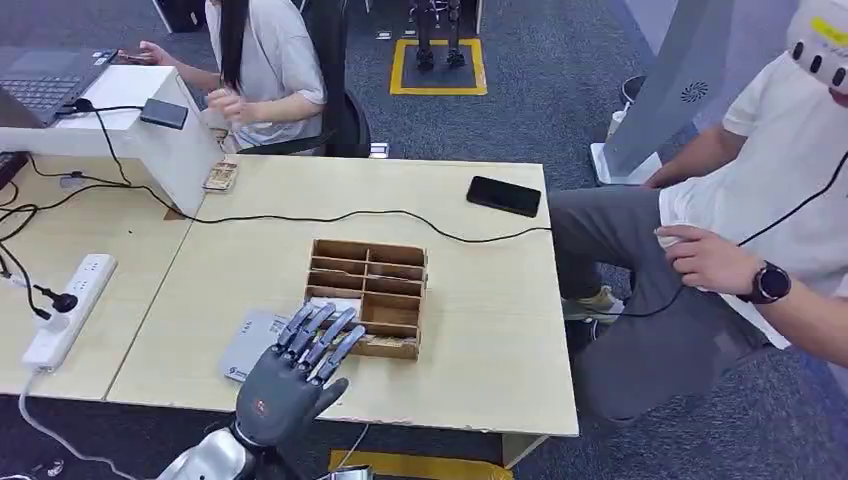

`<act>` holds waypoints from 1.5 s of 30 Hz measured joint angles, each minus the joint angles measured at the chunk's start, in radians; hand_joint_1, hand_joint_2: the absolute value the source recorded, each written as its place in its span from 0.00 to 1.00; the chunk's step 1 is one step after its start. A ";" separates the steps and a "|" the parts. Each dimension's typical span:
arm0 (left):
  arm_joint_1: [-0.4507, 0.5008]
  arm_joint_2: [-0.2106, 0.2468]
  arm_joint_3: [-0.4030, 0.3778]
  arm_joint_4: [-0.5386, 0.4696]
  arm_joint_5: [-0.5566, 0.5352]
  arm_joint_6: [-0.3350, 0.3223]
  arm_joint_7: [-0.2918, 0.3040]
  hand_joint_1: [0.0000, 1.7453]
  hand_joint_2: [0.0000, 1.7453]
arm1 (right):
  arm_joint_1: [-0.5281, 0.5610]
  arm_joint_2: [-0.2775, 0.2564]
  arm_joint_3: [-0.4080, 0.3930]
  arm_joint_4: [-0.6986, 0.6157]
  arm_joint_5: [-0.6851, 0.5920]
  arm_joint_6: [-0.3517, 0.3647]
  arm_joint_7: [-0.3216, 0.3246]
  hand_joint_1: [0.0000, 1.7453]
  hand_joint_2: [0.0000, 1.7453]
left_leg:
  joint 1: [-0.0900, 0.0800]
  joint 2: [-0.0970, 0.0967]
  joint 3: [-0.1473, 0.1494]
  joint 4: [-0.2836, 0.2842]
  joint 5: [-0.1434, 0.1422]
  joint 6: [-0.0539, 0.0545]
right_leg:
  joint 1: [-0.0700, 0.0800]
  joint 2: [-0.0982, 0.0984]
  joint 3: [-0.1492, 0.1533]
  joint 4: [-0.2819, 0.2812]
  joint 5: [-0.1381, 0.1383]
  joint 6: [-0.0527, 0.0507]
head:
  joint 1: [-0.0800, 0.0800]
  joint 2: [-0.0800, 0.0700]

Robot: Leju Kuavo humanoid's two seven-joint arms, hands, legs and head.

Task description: Pass the card to the sensor for recognition and then transmit it.

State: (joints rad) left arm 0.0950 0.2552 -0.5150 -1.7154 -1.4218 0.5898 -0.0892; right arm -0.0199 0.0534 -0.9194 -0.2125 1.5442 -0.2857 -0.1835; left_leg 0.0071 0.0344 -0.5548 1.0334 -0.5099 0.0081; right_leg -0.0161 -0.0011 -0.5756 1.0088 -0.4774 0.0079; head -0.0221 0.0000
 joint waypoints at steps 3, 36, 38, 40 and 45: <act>-0.002 0.000 -0.001 0.048 -0.051 0.006 0.051 0.00 1.00 | 0.000 0.000 0.000 0.000 0.013 0.002 0.004 0.00 1.00 | 0.000 0.000 0.000 0.000 0.000 0.000 | 0.000 0.000 0.000 0.000 0.000 0.000 | 0.000 0.000; -0.104 -0.127 0.002 0.322 -0.072 0.025 0.200 0.00 1.00 | -0.003 0.000 0.000 0.001 0.029 -0.005 0.013 0.00 1.00 | 0.000 -0.001 0.000 0.000 0.000 0.000 | 0.000 0.000 0.000 0.000 0.000 0.000 | 0.000 0.000; -0.111 -0.134 0.003 0.332 -0.072 0.023 0.199 0.00 1.00 | -0.004 0.001 0.000 0.001 0.029 -0.006 0.013 0.00 1.00 | 0.000 -0.001 0.000 0.000 0.000 0.000 | 0.000 0.000 0.000 0.000 0.000 0.000 | 0.000 0.000; -0.120 -0.138 0.010 0.347 -0.072 0.022 0.199 0.00 1.00 | -0.005 0.002 0.000 0.001 0.029 -0.009 0.013 0.00 1.00 | 0.000 -0.001 0.000 0.000 0.000 0.000 | 0.000 0.000 0.000 0.000 0.000 0.000 | 0.000 0.000; -0.140 -0.146 0.021 0.385 -0.072 0.022 0.200 0.00 1.00 | -0.009 0.002 0.003 0.001 0.029 -0.010 0.013 0.00 1.00 | 0.000 -0.001 0.000 0.000 0.000 0.000 | 0.000 0.000 0.000 0.000 0.000 0.000 | 0.000 0.000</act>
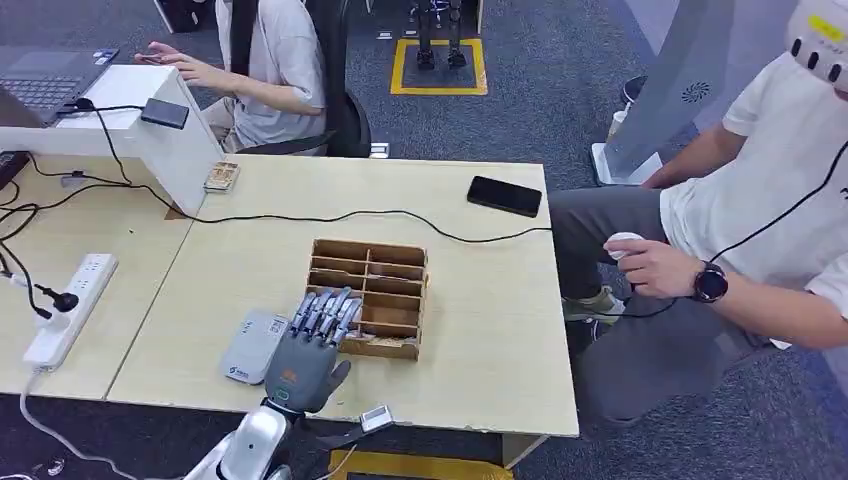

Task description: Pass the card to the sensor for recognition and then transmit it.

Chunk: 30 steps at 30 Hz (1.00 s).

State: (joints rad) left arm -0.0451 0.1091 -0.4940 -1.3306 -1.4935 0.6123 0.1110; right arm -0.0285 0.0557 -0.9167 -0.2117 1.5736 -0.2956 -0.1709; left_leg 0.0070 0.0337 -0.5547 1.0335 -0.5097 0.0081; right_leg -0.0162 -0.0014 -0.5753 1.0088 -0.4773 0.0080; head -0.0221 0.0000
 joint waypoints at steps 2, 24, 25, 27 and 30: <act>-0.006 -0.004 0.006 0.015 0.001 0.000 0.002 0.00 1.00 | 0.000 0.000 0.001 0.000 0.000 0.000 0.000 0.00 1.00 | 0.000 0.000 0.000 0.000 0.000 0.000 | 0.000 0.000 0.000 0.000 0.000 0.000 | 0.000 0.000; -0.033 -0.028 0.073 0.087 0.011 0.018 -0.016 0.00 1.00 | -0.001 0.000 0.002 0.000 0.000 0.000 0.002 0.00 1.00 | 0.000 0.000 0.000 0.000 0.000 0.000 | 0.000 0.000 0.000 0.000 0.000 0.000 | 0.000 0.000; -0.033 -0.030 0.075 0.087 0.013 0.021 -0.021 1.00 1.00 | -0.001 0.000 0.002 0.000 0.000 0.000 0.001 0.00 1.00 | 0.000 0.000 0.000 0.000 0.000 0.000 | 0.000 0.000 0.000 0.000 0.000 0.000 | 0.000 0.000; -0.033 -0.033 0.079 0.087 0.018 0.026 -0.025 1.00 1.00 | -0.001 0.000 0.002 0.000 0.000 0.000 0.001 0.00 1.00 | 0.000 0.000 0.000 0.000 0.000 0.000 | 0.000 0.000 0.000 0.000 0.000 0.000 | 0.000 0.000; -0.033 -0.034 0.079 0.087 0.029 0.030 -0.041 1.00 1.00 | -0.001 0.000 0.002 0.000 0.000 0.000 0.000 0.00 1.00 | 0.000 0.000 0.000 0.000 0.000 0.000 | 0.000 0.000 0.000 0.000 0.000 0.000 | 0.000 0.000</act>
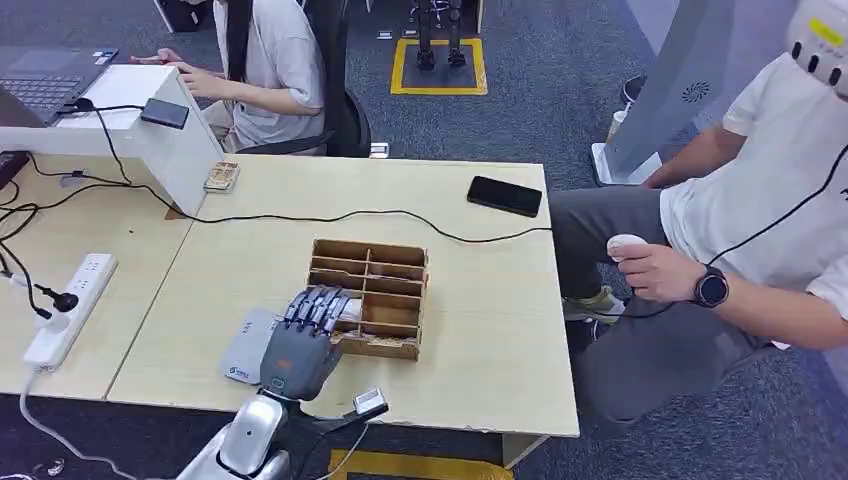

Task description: Pass the card to the sensor for recognition and then transmit it.

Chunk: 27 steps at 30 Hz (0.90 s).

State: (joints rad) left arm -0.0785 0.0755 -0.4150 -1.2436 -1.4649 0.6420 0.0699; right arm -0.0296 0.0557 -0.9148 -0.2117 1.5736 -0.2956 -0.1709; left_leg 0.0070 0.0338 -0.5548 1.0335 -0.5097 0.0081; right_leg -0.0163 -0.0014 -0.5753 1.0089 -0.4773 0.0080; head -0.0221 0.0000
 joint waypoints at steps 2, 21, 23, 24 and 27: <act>0.000 0.000 0.002 0.000 0.007 0.000 -0.002 1.00 1.00 | 0.000 0.000 0.000 0.000 0.000 0.000 0.000 0.00 1.00 | 0.000 0.000 0.000 0.000 0.000 0.000 | 0.000 0.000 0.000 0.000 0.000 0.000 | 0.000 0.000; 0.016 -0.003 0.005 0.000 0.014 -0.012 -0.011 1.00 1.00 | 0.001 0.000 0.001 0.000 -0.003 -0.005 -0.003 0.00 1.00 | 0.000 0.000 0.000 0.000 0.000 0.000 | 0.000 0.000 0.000 0.000 0.000 0.000 | 0.000 0.000; 0.019 -0.003 0.006 0.000 0.015 -0.013 -0.011 1.00 1.00 | 0.001 0.000 0.001 0.000 -0.003 -0.005 -0.003 0.00 1.00 | 0.000 0.000 0.000 0.000 0.000 0.000 | 0.000 0.000 0.000 0.000 0.000 0.000 | 0.000 0.000; 0.020 -0.003 0.006 0.000 0.016 -0.013 -0.011 1.00 1.00 | 0.001 0.000 0.001 0.000 -0.003 -0.005 -0.003 0.00 1.00 | 0.000 0.000 0.000 0.000 0.000 0.000 | 0.000 0.000 0.000 0.000 0.000 0.000 | 0.000 0.000; 0.022 -0.004 0.006 0.000 0.021 -0.014 -0.013 1.00 1.00 | 0.001 0.000 0.001 0.000 -0.003 -0.005 -0.003 0.00 1.00 | 0.000 0.000 0.000 0.000 0.000 0.000 | 0.000 0.000 0.001 0.000 0.000 0.000 | 0.000 0.000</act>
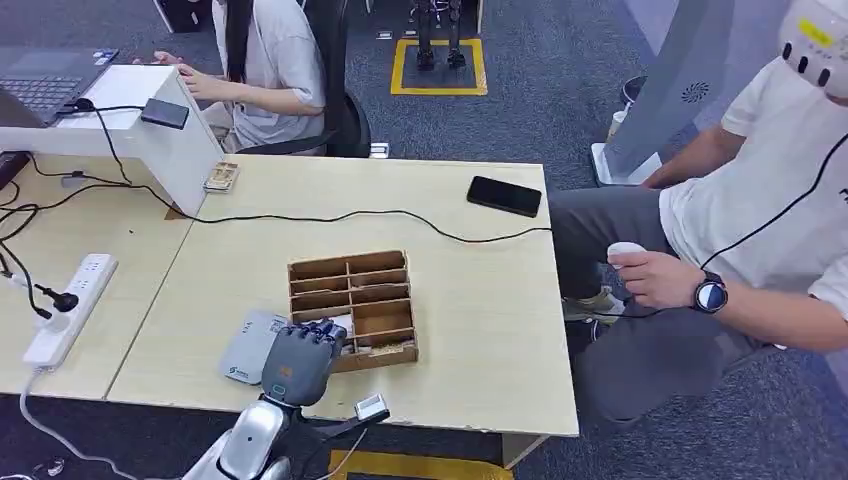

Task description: Pass the card to the sensor for recognition and then transmit it.

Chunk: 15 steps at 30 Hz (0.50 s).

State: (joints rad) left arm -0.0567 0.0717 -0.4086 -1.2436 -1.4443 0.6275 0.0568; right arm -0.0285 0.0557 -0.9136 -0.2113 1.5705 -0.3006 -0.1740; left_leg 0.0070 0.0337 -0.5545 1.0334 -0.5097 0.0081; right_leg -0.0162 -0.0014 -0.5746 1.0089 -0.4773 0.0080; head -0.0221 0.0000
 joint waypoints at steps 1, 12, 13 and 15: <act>0.001 0.000 0.000 0.000 0.000 0.000 -0.001 1.00 1.00 | 0.000 0.000 0.000 0.000 0.000 0.000 0.000 0.00 1.00 | 0.000 0.000 0.000 0.000 0.000 0.000 | 0.000 0.000 0.000 0.000 0.000 0.000 | 0.000 0.000; 0.000 0.000 0.000 0.000 0.028 0.000 -0.022 1.00 1.00 | 0.000 0.001 0.000 0.000 0.001 0.000 0.000 0.00 1.00 | 0.000 0.000 0.000 0.000 0.000 0.000 | 0.000 0.000 0.000 0.000 0.000 0.000 | 0.000 0.000; 0.000 0.000 0.000 0.000 0.033 0.000 -0.026 1.00 1.00 | 0.000 0.001 0.000 0.000 0.001 0.000 0.000 0.00 1.00 | 0.000 0.000 0.000 0.000 0.000 0.000 | 0.000 0.000 0.000 0.000 0.000 0.000 | 0.000 0.000; 0.000 0.000 0.000 0.000 0.052 0.003 -0.036 1.00 1.00 | 0.000 0.001 0.000 0.000 0.001 0.000 0.000 0.00 1.00 | 0.000 0.000 0.000 0.000 0.000 0.000 | 0.000 0.000 0.000 0.000 0.000 0.000 | 0.000 0.000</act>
State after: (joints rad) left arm -0.0564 0.0717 -0.4086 -1.2436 -1.3925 0.6302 0.0210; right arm -0.0287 0.0565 -0.9136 -0.2113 1.5713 -0.3006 -0.1736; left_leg 0.0070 0.0337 -0.5540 1.0334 -0.5097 0.0081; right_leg -0.0162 -0.0014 -0.5742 1.0090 -0.4773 0.0080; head -0.0221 0.0000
